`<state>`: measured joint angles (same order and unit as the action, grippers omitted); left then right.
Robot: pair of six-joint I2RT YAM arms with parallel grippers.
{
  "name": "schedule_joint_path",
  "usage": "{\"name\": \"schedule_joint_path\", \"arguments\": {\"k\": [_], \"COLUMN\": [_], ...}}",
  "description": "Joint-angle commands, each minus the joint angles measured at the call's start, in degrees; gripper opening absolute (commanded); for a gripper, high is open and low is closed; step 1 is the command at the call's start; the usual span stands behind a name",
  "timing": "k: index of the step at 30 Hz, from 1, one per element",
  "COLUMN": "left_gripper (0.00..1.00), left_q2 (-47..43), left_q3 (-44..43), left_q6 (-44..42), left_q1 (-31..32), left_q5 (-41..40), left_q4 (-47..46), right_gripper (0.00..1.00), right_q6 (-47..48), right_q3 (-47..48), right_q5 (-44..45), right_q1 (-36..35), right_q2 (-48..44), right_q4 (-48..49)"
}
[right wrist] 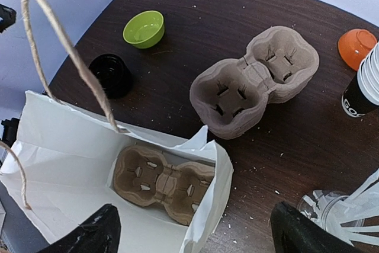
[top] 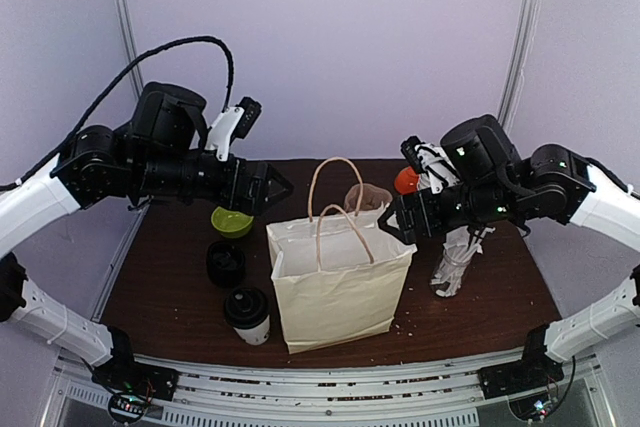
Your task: Pack the takeout coffee
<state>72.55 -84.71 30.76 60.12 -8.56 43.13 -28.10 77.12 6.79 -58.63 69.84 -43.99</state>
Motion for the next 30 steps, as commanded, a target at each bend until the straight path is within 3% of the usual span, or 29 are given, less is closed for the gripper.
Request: {"name": "schedule_joint_path", "arguments": {"k": [1, 12, 18, 30], "left_gripper": [0.98, 0.98, 0.98, 0.97], "left_q2": [-0.53, 2.77, 3.36, 3.83], "left_q3": [-2.09, -4.44, -4.41, -5.47], "left_q6": [-6.61, -13.97, -14.33, -13.12], "left_q1": [-1.20, -1.49, -1.58, -1.67], "left_q5": [-2.58, -3.08, -2.09, -1.20], "left_q4": [-1.13, -4.12, -5.47, -6.39], "right_gripper": [0.86, 0.51, 0.32, 0.02], "right_q6": [-1.15, -1.06, -1.64, -0.87], "right_q3": [-0.43, 1.32, 3.00, 6.00], "right_q5": [-4.69, -8.68, -7.60, -6.94], "right_q1": [3.02, 4.00, 4.04, 3.98], "right_q2": [2.15, 7.61, 7.47, 6.31], "right_q4": [-0.59, -2.82, -2.99, -4.88]}}
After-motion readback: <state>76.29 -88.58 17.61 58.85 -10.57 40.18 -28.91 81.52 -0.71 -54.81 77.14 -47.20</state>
